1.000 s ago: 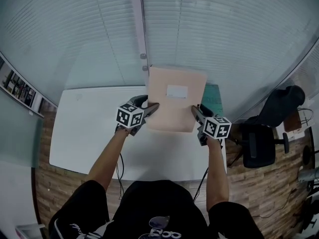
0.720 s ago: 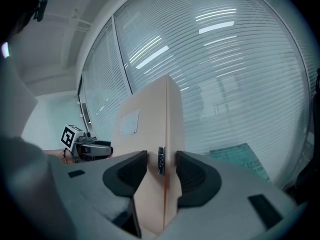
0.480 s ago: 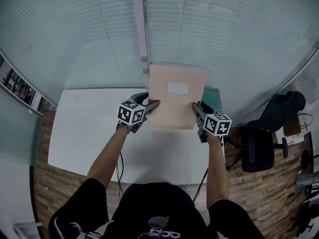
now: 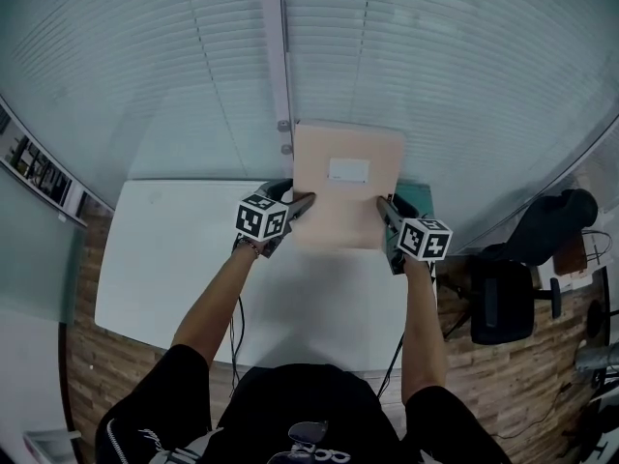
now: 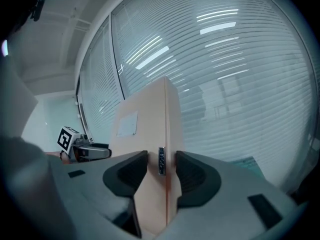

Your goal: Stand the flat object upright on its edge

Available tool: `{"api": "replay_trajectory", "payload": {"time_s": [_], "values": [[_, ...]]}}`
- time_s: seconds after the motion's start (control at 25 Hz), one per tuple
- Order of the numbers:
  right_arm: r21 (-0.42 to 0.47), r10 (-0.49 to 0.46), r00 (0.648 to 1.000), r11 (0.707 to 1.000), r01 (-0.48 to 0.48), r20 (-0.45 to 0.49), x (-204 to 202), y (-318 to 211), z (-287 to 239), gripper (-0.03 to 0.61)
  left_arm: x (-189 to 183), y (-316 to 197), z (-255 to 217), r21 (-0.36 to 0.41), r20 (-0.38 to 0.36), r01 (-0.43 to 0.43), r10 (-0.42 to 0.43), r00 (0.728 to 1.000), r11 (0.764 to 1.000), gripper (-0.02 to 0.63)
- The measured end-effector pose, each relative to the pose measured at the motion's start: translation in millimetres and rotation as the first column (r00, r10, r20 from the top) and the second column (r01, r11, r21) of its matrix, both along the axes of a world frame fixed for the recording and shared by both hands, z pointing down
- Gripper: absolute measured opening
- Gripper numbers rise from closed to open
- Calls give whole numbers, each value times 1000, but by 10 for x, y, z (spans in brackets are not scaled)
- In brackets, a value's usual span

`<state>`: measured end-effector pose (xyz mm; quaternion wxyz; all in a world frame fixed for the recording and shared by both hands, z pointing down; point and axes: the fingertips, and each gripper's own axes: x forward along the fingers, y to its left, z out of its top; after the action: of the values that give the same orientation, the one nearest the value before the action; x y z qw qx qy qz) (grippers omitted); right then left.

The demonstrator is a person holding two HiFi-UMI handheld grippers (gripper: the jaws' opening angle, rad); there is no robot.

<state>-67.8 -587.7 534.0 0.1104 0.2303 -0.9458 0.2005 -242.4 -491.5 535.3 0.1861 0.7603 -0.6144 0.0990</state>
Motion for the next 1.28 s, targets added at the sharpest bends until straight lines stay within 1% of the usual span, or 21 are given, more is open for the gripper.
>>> {"api": "replay_trajectory", "payload": {"time_s": [0.28,0.48,0.76,1.28], "values": [[-11,14,1000,1000,-14,10,-118,-243,9,193,-111,-219,4,-6,-2,17,-17,1000,1000,290],[-11,19,1000,1000,-19,-1,-181,-350,61,192,-163,-314,65,-18,28,19,-19,999,1000,290],[-14,16,1000,1000,-16,-5,-237,-461,110,192,-209,-413,138,-20,51,36,-35,998,999,287],[-15,25,1000,1000,-25,-14,-346,-668,215,193,-341,-642,275,-28,59,69,-67,996,997,282]]}}
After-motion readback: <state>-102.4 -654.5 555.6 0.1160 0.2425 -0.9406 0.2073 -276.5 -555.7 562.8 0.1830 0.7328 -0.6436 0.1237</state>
